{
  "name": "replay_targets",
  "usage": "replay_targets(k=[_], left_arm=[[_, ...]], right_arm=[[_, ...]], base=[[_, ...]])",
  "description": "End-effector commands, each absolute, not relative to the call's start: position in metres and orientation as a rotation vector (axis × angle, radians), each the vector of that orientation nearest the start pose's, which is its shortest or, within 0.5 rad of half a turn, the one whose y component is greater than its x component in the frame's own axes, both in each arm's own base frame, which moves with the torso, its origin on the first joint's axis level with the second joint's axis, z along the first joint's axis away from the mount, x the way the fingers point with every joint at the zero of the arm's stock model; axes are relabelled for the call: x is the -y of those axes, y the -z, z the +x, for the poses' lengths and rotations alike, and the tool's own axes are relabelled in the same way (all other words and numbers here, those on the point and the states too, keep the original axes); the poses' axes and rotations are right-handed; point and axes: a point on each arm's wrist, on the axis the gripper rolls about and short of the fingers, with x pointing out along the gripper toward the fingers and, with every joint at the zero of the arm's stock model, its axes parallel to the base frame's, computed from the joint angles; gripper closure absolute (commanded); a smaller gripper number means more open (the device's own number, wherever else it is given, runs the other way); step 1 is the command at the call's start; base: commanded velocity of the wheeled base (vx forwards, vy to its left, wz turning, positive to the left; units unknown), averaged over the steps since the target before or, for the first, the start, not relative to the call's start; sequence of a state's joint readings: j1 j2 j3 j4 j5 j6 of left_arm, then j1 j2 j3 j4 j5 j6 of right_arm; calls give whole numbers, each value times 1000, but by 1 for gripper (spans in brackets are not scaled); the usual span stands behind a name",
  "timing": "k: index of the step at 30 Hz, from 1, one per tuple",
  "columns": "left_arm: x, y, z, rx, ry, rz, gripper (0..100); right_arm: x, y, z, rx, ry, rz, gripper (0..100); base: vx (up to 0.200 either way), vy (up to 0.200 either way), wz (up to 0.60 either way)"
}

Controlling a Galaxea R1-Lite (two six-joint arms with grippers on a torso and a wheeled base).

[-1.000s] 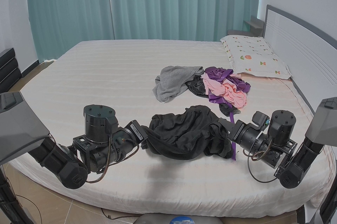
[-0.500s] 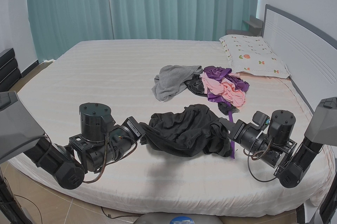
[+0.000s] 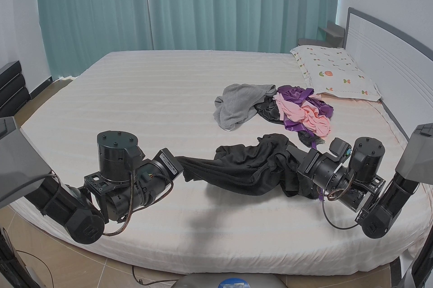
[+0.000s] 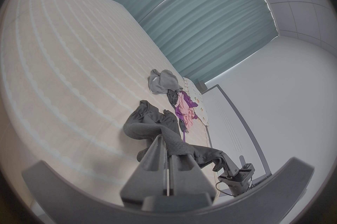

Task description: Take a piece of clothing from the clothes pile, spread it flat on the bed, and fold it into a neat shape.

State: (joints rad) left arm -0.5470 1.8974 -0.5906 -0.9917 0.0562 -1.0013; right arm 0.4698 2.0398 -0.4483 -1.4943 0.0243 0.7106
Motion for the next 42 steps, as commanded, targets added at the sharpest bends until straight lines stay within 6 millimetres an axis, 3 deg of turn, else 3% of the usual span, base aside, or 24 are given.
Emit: replay_targets(k=[1,42], left_arm=[[160,-108,265,-505,298,-884,100],[156,-119,261,-474,312,-883,100]], right_arm=[[-139,-82,278,-262,-433,675,100],[-132,-83,286,-229,-411,686,100]], base=[[0,200,0],[0,200,0]])
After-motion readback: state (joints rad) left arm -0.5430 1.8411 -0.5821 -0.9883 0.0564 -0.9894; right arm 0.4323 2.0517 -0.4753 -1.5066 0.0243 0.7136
